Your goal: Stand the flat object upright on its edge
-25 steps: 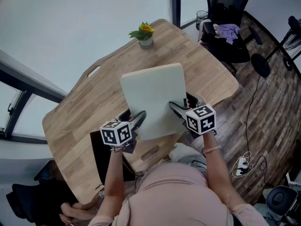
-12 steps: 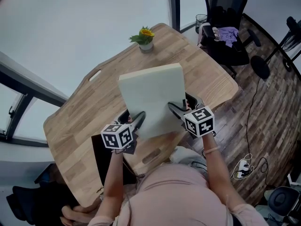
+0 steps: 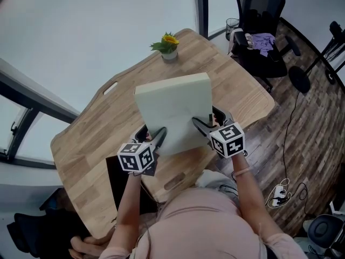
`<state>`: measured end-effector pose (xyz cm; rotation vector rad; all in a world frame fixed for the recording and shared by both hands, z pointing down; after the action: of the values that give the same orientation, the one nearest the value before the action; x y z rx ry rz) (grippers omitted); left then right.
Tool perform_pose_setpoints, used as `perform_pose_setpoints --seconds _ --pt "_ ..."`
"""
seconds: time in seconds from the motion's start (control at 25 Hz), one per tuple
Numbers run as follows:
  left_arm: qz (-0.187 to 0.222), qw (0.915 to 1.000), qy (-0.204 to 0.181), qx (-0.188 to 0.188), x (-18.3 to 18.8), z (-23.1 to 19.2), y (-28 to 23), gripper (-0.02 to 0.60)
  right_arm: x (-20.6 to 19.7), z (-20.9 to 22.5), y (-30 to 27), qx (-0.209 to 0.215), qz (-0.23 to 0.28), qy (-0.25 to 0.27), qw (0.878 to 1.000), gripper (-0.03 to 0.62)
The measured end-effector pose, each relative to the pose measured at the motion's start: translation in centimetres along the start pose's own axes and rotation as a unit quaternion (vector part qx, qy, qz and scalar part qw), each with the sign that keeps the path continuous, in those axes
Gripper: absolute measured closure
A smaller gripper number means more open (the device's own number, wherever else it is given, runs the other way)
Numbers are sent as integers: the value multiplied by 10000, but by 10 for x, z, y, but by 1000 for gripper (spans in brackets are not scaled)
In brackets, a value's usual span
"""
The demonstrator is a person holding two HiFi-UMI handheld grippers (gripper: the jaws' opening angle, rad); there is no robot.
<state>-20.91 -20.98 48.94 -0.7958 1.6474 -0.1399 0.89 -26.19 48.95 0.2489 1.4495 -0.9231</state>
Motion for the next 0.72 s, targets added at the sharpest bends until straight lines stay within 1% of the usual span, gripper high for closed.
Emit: perform_pose_setpoints --seconds 0.44,0.72 --pt "195 9995 -170 191 9 -6 -9 276 9 7 -12 -63 74 247 9996 266" --pt "332 9983 -331 355 12 -12 -10 276 15 5 -19 -105 129 503 9986 270"
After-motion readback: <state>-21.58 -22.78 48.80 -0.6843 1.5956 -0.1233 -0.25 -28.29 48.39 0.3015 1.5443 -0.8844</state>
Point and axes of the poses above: the fingertips, and each gripper's own axes: y backward along the fingers, z to its right, x out of its top, the point moved 5 cm from there along y, backward along the fingers, and after that the axes turned 1 degree about -y, right-handed, at the moved point
